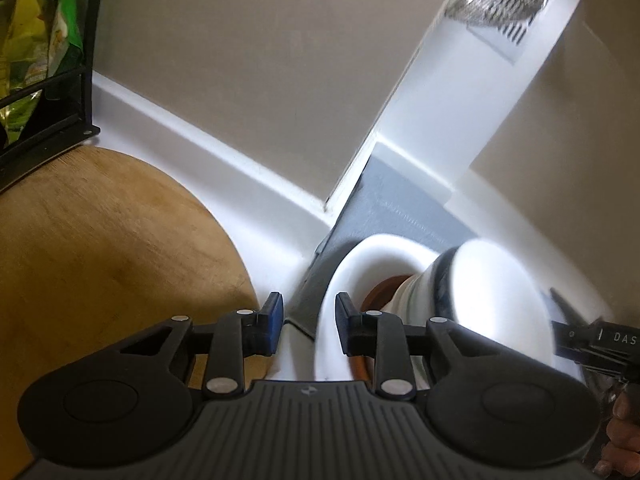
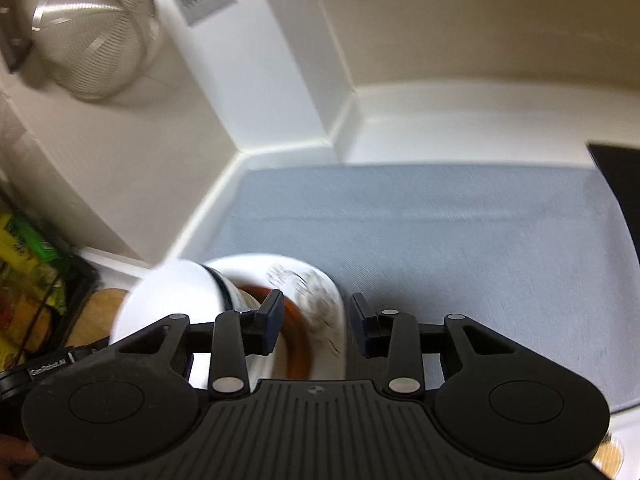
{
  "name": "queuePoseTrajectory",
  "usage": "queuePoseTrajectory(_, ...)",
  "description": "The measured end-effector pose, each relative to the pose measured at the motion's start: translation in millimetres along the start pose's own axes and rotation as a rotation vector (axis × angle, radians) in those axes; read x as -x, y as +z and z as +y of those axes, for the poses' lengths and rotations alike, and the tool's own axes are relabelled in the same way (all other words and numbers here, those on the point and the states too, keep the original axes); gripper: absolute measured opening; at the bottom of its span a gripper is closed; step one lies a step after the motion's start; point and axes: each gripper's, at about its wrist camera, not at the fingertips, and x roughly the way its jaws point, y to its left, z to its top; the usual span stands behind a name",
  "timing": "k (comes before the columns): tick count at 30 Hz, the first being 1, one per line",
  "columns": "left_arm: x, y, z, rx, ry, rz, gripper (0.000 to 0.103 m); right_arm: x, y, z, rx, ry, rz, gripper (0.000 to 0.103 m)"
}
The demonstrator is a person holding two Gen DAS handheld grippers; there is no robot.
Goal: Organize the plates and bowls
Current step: 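Carry the bowl stack with both grippers toward the terracotta plate stack, then lower the bowl stack onto the terracotta plate with both grippers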
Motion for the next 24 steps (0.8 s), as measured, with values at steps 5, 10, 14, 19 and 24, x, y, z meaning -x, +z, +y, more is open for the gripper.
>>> queuePoseTrajectory(5, -7.1, -3.6, -0.6, -0.028, -0.009, 0.006, 0.031, -18.8, -14.3, -12.3, -0.058, -0.014, 0.064, 0.040)
queuePoseTrajectory(10, -16.1, -6.5, -1.1, -0.037, -0.013, 0.025, 0.031, -27.6, -22.4, -13.6, -0.064, -0.009, 0.085, 0.040)
queuePoseTrajectory(14, -22.2, -7.8, -5.5, -0.052, -0.029, 0.035, 0.031, -32.8, -26.9, -16.3, -0.080, -0.007, 0.106, 0.040)
queuePoseTrajectory(19, -31.6, -9.1, -6.7, -0.060, -0.028, 0.061, 0.031, -37.6, -31.8, -17.0, -0.083, -0.016, 0.123, 0.040)
queuePoseTrajectory(24, -36.6, -10.8, -6.0, -0.053, -0.035, 0.077, 0.028, -43.4, -36.9, -17.0, -0.086, -0.002, 0.148, 0.040)
